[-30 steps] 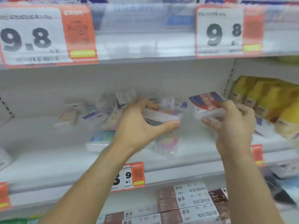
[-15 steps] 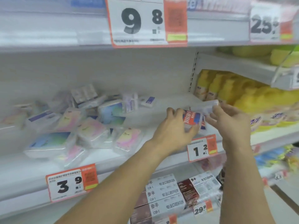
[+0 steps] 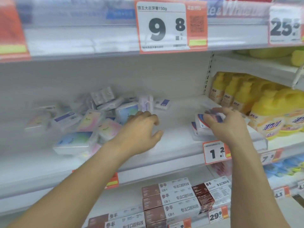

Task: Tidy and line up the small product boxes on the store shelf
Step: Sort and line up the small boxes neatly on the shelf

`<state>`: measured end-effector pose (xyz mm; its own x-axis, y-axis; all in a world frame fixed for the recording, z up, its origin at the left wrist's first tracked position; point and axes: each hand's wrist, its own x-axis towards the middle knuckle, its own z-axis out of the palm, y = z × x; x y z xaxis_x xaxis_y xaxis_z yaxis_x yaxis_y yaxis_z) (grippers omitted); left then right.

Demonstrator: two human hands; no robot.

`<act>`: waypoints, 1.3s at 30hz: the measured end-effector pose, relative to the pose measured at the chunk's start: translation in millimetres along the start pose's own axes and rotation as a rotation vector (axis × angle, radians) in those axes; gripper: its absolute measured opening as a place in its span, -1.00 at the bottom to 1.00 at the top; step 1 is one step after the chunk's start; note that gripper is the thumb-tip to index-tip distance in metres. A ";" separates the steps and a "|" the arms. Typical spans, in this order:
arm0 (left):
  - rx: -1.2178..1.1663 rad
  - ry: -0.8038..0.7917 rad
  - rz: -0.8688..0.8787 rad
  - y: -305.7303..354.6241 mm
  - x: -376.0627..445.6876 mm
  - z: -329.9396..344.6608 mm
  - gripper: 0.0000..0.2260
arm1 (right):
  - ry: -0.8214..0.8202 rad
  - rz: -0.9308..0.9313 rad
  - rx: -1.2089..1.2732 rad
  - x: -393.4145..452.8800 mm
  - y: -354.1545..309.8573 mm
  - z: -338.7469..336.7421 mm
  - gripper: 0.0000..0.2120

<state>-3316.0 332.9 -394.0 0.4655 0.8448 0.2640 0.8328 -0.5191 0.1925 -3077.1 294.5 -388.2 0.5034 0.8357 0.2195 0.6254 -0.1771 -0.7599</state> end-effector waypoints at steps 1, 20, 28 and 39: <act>0.052 -0.028 -0.026 -13.8 -8.1 -6.9 -0.59 | 0.004 -0.017 0.008 -2.4 -3.1 2.0 -0.70; -0.371 0.221 -0.301 -152.3 -134.7 -58.8 -0.51 | -0.605 -0.366 -0.486 -59.4 -94.7 123.9 -0.08; -0.249 0.096 -0.493 -191.9 -177.1 -62.3 -0.47 | -0.650 -0.324 -0.418 -50.8 -105.4 131.2 -0.04; -0.258 0.032 -0.559 -210.2 -191.6 -94.9 -0.39 | -0.631 -0.729 0.034 -112.8 -169.1 191.1 -0.25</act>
<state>-3608.7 267.8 -395.4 -0.0328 0.9959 0.0846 0.8470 -0.0172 0.5313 -3353.6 329.5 -401.3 -0.4213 0.8618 0.2826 0.6352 0.5028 -0.5862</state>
